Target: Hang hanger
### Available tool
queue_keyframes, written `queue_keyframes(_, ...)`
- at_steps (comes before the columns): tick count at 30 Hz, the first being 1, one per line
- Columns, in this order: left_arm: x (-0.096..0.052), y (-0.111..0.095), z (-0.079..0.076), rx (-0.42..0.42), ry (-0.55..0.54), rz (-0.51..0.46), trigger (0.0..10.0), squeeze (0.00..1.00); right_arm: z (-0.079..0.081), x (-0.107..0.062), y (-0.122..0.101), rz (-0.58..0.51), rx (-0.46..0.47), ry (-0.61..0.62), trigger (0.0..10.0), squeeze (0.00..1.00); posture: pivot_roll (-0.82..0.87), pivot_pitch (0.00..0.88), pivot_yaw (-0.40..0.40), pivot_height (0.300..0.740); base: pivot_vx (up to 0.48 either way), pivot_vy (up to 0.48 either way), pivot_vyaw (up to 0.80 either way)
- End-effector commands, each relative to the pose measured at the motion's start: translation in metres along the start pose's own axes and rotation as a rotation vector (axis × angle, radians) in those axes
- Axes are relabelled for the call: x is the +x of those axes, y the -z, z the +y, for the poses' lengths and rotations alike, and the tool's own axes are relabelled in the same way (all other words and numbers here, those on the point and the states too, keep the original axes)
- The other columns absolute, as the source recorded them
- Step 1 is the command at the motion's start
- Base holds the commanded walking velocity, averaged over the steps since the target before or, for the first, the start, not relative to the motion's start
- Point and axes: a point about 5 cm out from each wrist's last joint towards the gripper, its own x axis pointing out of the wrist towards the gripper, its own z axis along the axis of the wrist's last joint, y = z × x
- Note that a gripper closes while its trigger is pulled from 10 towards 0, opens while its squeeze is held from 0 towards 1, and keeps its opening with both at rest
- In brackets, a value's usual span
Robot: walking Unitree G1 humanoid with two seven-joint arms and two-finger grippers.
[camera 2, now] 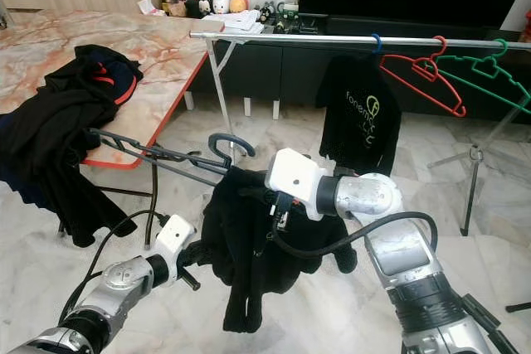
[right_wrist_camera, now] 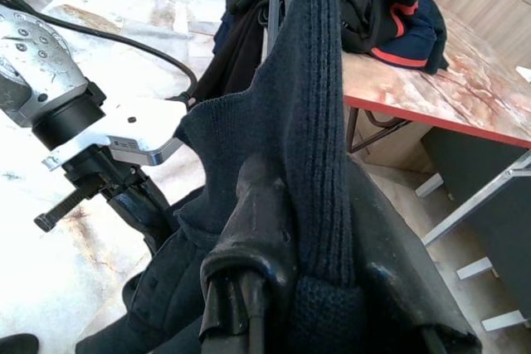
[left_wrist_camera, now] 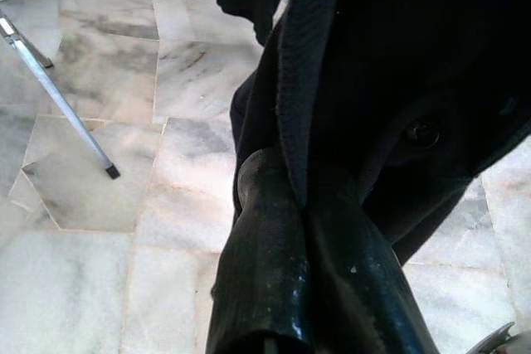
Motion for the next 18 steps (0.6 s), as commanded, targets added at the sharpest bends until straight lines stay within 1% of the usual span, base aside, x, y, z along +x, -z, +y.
queue_keyframes(1, -0.004, 0.007, 0.000, -0.027, -0.008, 0.009, 0.0, 0.00, -0.006, -0.003, -0.006, -0.018, -0.026, 0.020, 0.0, 0.00, 0.00, 0.081, 0.016, 0.740, 0.000, 0.000, 0.00)
queue_keyframes(8, -0.005, 0.007, 0.004, -0.021, -0.037, 0.016, 0.0, 0.00, -0.005, -0.002, -0.001, -0.009, -0.017, 0.021, 0.0, 0.00, 0.00, 0.084, 0.015, 0.740, 0.000, 0.000, 0.00)
queue_keyframes(10, -0.007, 0.012, 0.010, -0.028, -0.111, 0.062, 0.0, 0.00, -0.004, -0.006, 0.019, 0.130, -0.064, 0.005, 0.0, 0.00, 0.00, 0.085, 0.014, 0.740, 0.000, 0.000, 0.00)
queue_keyframes(11, -0.008, 0.013, 0.011, -0.018, -0.122, 0.067, 0.0, 0.00, -0.005, -0.008, 0.026, 0.167, -0.065, 0.013, 0.0, 0.00, 0.00, 0.085, 0.013, 0.740, 0.000, 0.000, 0.00)
queue_keyframes(14, -0.010, 0.015, 0.013, -0.007, -0.143, 0.076, 0.0, 0.00, -0.007, -0.014, 0.036, 0.213, -0.055, 0.030, 0.0, 0.00, 0.00, 0.087, 0.012, 0.740, 0.000, 0.000, 0.00)
queue_keyframes(18, -0.015, 0.020, 0.019, 0.004, -0.206, 0.101, 0.0, 0.00, -0.006, -0.022, 0.046, 0.229, -0.024, 0.031, 0.0, 0.00, 0.00, 0.089, 0.012, 0.740, 0.000, 0.000, 0.00)
